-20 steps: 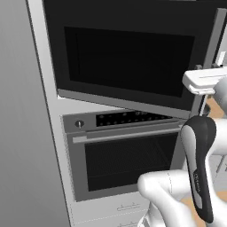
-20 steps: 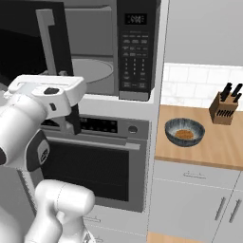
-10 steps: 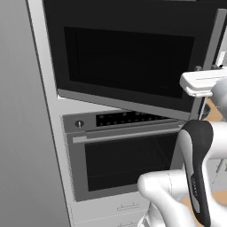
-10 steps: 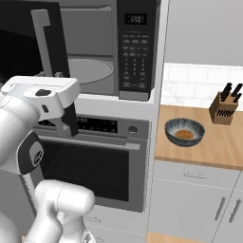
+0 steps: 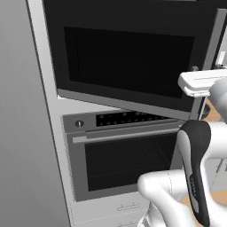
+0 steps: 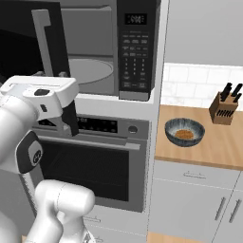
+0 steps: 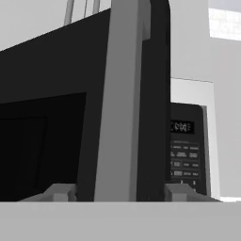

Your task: Open the microwave, place the bowl with waffle inside the microwave, then close the microwave door and turn it on.

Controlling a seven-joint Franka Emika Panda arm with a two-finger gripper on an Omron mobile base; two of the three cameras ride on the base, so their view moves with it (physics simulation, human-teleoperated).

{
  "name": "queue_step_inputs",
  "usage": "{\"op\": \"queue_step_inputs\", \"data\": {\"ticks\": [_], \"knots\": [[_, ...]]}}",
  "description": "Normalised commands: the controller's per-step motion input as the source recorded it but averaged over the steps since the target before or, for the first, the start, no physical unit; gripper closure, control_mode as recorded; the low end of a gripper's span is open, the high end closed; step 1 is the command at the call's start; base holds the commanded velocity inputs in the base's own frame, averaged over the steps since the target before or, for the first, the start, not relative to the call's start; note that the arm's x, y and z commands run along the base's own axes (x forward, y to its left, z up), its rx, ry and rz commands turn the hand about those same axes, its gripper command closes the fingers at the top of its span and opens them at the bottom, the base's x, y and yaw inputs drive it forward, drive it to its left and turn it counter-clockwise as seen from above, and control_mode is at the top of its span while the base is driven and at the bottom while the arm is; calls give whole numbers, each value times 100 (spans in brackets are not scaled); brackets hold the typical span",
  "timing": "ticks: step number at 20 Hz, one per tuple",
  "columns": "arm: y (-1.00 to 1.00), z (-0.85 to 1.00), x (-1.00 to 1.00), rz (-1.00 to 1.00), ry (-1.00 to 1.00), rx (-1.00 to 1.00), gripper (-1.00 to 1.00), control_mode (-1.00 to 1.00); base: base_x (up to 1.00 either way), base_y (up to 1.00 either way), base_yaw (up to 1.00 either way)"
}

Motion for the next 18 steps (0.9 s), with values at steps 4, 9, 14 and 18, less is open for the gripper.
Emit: {"op": "queue_step_inputs", "data": {"ticks": [4,9,14,18], "knots": [[0,0,-1,0,0,0,-100,-100,0,0,0],[0,0,-68,1,0,0,-100,-100,0,0,0],[-33,0,-54,14,0,0,-100,-100,0,0,0],[-74,0,-3,21,0,2,-100,-100,0,0,0]]}}
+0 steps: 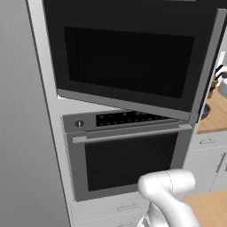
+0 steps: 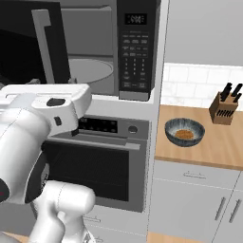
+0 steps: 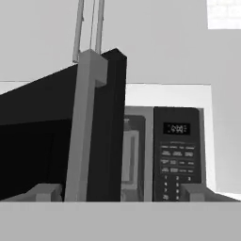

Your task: Open the microwave, place the bowl with waffle inside the microwave, then close the microwave door and turn it on.

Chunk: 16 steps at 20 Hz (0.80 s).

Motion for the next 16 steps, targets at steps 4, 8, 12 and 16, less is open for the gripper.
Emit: {"op": "queue_step_inputs", "data": {"ticks": [4,8,12,16], "knots": [[-72,0,5,26,0,4,-100,-100,0,0,0],[-52,0,21,30,0,3,-100,-100,0,0,0],[-37,0,31,32,0,1,-100,-100,0,0,0],[-9,0,44,28,0,0,-100,-100,0,0,0]]}}
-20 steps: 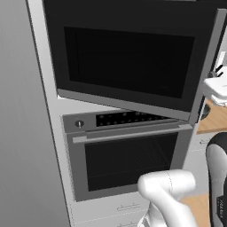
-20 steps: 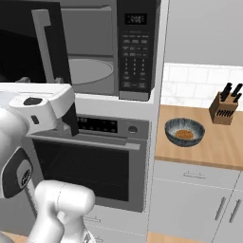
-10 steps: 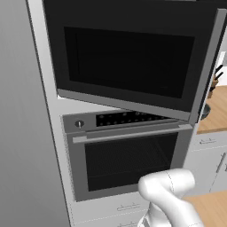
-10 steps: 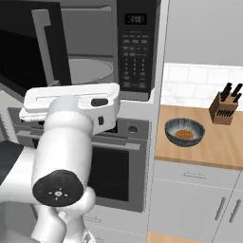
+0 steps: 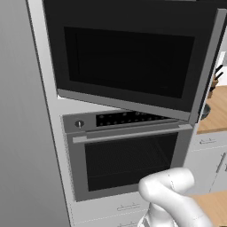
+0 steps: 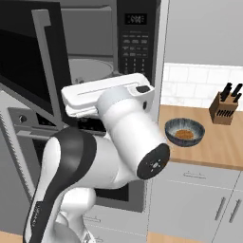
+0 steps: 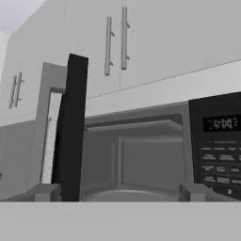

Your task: Open the microwave, place the bowl with waffle inside the microwave, then close the microwave door and turn it on.

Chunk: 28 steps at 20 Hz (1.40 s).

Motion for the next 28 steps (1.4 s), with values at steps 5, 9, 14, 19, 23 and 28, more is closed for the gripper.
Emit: {"op": "queue_step_inputs", "data": {"ticks": [5,9,14,19,23,28], "knots": [[0,-2,52,23,0,0,-100,-100,0,0,0],[0,-8,49,17,3,0,-100,-100,0,0,0],[5,-14,40,14,4,0,-100,-100,0,0,0],[28,-20,25,9,3,-3,-100,-100,0,0,0],[23,-10,22,6,0,-1,-100,-100,0,0,0],[15,0,44,0,0,0,-100,-100,0,0,0]]}}
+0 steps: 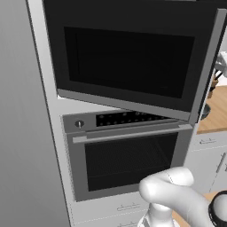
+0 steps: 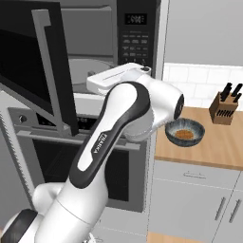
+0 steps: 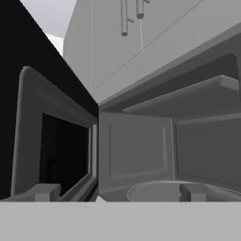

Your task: Open the microwave, place the bowl with waffle inside the microwave, then close the microwave door and turn it on.

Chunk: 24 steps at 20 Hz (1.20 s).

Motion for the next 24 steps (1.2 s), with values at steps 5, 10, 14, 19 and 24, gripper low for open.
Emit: {"op": "queue_step_inputs", "data": {"ticks": [5,10,14,19,24], "knots": [[19,0,25,0,0,0,-100,-100,0,0,0],[34,0,12,3,0,-1,-100,-100,0,0,0],[36,0,0,4,0,0,-100,-100,0,0,0],[31,0,0,5,0,0,-100,-100,0,0,0],[26,0,-32,15,0,-1,-100,-100,0,0,0]]}}
